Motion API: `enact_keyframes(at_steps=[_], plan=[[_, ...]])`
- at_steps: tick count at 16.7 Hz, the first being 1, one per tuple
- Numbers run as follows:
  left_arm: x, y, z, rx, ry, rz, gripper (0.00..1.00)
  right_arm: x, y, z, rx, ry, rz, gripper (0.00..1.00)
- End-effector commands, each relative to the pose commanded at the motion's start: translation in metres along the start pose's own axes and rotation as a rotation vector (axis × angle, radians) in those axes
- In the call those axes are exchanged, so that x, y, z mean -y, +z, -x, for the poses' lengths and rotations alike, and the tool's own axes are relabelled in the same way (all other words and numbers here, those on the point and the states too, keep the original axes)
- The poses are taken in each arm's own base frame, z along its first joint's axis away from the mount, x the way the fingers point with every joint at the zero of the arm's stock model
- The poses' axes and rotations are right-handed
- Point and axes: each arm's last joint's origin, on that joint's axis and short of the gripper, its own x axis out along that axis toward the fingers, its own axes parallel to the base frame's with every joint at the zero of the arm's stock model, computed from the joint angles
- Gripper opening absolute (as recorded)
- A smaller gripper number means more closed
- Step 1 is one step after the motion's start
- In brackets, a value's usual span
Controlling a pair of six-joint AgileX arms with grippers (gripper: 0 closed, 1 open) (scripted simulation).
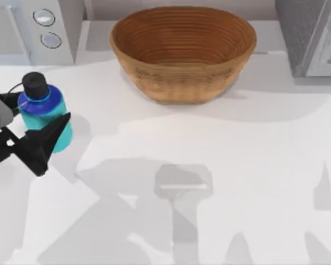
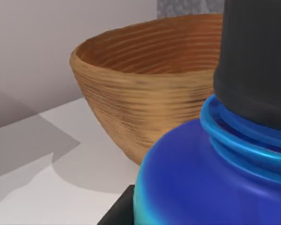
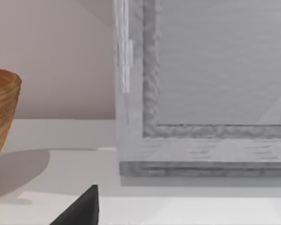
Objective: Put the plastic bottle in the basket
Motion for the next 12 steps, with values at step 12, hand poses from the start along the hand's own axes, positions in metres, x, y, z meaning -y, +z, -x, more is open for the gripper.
enact_keyframes(at_steps=[12], plan=[[0.016, 0.005, 0.053, -0.017, -0.039, 0.017, 0.0, 0.0, 0.0, 0.0, 0.0, 0.0, 0.0, 1.0]])
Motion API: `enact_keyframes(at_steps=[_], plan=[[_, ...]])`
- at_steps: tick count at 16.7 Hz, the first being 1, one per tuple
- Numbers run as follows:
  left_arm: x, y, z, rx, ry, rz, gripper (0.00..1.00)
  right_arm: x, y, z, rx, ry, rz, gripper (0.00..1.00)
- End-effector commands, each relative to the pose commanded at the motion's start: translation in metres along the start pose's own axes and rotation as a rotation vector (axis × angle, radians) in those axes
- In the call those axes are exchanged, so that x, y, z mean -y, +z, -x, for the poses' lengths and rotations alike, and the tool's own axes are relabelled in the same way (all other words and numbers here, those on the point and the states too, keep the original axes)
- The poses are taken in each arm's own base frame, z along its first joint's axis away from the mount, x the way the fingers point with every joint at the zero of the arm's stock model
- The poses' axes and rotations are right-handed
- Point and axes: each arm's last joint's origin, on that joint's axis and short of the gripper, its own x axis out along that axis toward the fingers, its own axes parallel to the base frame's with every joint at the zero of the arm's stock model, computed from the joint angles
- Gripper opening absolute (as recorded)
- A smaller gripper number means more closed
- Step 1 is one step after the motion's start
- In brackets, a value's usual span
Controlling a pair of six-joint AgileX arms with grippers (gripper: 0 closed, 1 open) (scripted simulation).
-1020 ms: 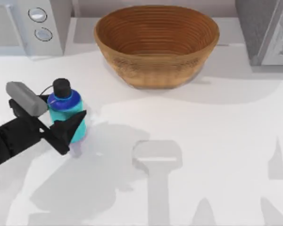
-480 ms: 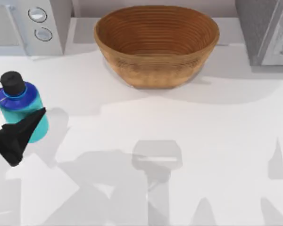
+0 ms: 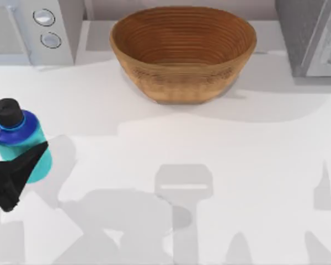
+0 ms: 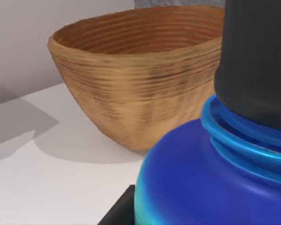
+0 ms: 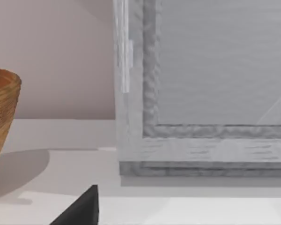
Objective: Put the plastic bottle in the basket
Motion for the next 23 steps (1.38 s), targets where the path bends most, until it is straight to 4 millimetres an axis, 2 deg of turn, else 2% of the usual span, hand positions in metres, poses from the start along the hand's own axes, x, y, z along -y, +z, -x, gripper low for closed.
enact_keyframes(at_steps=[3, 6, 9, 12, 15, 18, 20, 23], plan=[[-0.005, 0.003, -0.008, -0.006, -0.01, 0.005, 0.0, 0.0, 0.0, 0.0, 0.0, 0.0, 0.0, 1.0], [-0.021, 0.018, -0.036, -0.022, -0.028, 0.016, 0.0, 0.0, 0.0, 0.0, 0.0, 0.0, 0.0, 1.0], [-0.044, 0.048, -0.086, -0.02, -0.035, 0.003, 0.0, 0.0, 0.0, 0.0, 0.0, 0.0, 0.0, 1.0], [-0.056, 0.09, -0.148, 0.008, -0.031, -0.02, 0.0, 0.0, 0.0, 0.0, 0.0, 0.0, 0.0, 1.0], [-0.05, 0.129, -0.208, 0.04, -0.022, -0.026, 0.0, 0.0, 0.0, 0.0, 0.0, 0.0, 0.0, 1.0], [-0.03, 0.153, -0.252, 0.048, -0.014, -0.014, 0.0, 0.0, 0.0, 0.0, 0.0, 0.0, 0.0, 1.0], [-0.019, 0.16, -0.269, 0.044, -0.009, -0.006, 0.0, 0.0, 0.0, 0.0, 0.0, 0.0, 0.0, 1.0], [-0.014, 0.162, -0.274, 0.042, -0.007, -0.003, 0.0, 0.0, 0.0, 0.0, 0.0, 0.0, 0.0, 1.0]])
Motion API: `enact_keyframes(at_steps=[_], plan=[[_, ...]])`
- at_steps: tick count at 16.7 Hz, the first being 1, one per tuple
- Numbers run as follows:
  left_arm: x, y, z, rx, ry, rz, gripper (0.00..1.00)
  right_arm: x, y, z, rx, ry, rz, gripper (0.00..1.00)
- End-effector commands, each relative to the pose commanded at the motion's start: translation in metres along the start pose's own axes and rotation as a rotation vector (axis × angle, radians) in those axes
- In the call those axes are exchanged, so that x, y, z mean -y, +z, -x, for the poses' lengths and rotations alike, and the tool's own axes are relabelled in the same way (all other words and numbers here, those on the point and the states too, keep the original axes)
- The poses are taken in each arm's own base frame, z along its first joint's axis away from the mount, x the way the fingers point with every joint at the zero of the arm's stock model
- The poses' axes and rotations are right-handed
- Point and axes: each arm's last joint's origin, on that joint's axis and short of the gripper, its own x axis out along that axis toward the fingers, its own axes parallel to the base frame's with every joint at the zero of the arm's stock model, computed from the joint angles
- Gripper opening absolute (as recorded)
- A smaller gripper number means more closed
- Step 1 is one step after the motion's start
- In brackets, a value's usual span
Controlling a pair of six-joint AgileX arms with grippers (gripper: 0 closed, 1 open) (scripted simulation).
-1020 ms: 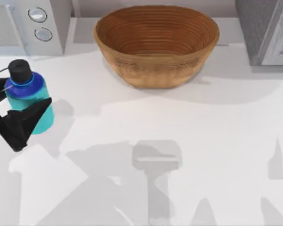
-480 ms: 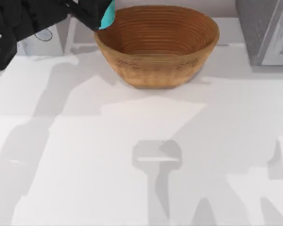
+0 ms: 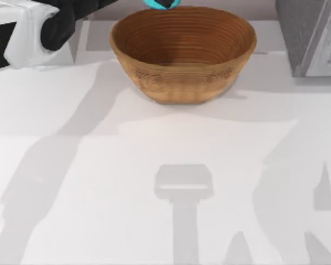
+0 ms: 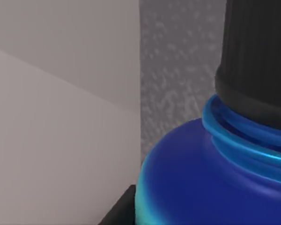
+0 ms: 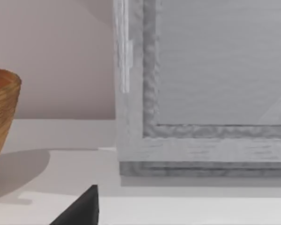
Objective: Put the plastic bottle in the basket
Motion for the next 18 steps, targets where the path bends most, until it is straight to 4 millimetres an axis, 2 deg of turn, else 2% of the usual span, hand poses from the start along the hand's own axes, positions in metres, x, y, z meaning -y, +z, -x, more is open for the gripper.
enact_keyframes(at_steps=[5, 12, 17, 18], plan=[[-0.001, -0.001, -0.003, 0.004, -0.001, -0.004, 0.0, 0.0, 0.0, 0.0, 0.0, 0.0, 0.0, 1.0], [-0.001, -0.031, -0.053, -0.002, -0.001, 0.001, 0.0, 0.0, 0.0, 0.0, 0.0, 0.0, 0.0, 1.0], [0.0, -0.033, -0.056, 0.0, 0.0, 0.0, 0.0, 0.0, 0.0, 0.0, 0.0, 0.0, 0.0, 1.0], [0.0, -0.033, -0.056, 0.0, 0.0, 0.0, 0.08, 0.0, 0.0, 0.0, 0.0, 0.0, 0.0, 1.0]])
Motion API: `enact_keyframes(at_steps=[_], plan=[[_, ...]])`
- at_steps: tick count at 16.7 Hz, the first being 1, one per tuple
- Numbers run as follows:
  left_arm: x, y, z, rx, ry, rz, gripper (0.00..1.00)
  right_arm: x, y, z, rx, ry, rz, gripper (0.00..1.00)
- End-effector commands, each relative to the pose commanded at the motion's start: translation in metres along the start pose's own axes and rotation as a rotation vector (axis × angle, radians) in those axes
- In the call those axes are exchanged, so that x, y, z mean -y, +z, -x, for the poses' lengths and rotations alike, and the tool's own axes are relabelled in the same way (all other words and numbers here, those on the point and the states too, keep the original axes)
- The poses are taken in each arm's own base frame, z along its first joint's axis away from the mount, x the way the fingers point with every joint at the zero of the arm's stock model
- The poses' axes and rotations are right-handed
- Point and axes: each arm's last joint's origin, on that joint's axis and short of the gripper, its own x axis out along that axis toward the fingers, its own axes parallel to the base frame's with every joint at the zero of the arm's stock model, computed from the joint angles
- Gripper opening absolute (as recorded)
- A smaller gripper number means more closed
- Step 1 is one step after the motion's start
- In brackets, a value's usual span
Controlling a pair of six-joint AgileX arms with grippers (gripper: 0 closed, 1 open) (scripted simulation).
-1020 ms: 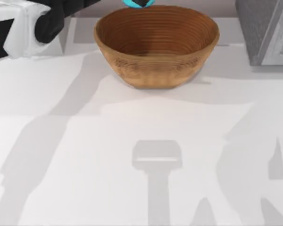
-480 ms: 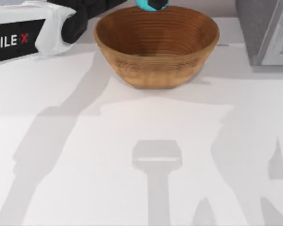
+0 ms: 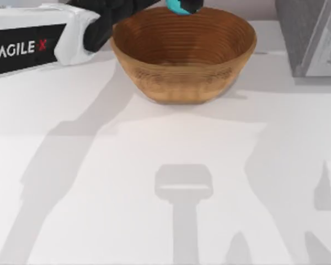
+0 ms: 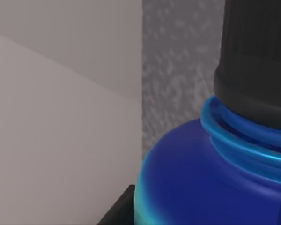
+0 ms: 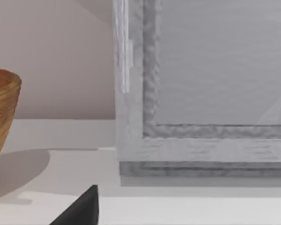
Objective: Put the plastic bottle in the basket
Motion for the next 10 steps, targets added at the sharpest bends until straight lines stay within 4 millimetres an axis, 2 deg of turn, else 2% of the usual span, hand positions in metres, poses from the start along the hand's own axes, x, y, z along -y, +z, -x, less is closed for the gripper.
enact_keyframes(at_steps=[10], plan=[[0.0, 0.0, 0.0, 0.0, 0.0, 0.0, 0.83, 0.0, 0.0, 0.0, 0.0, 0.0, 0.0, 1.0]])
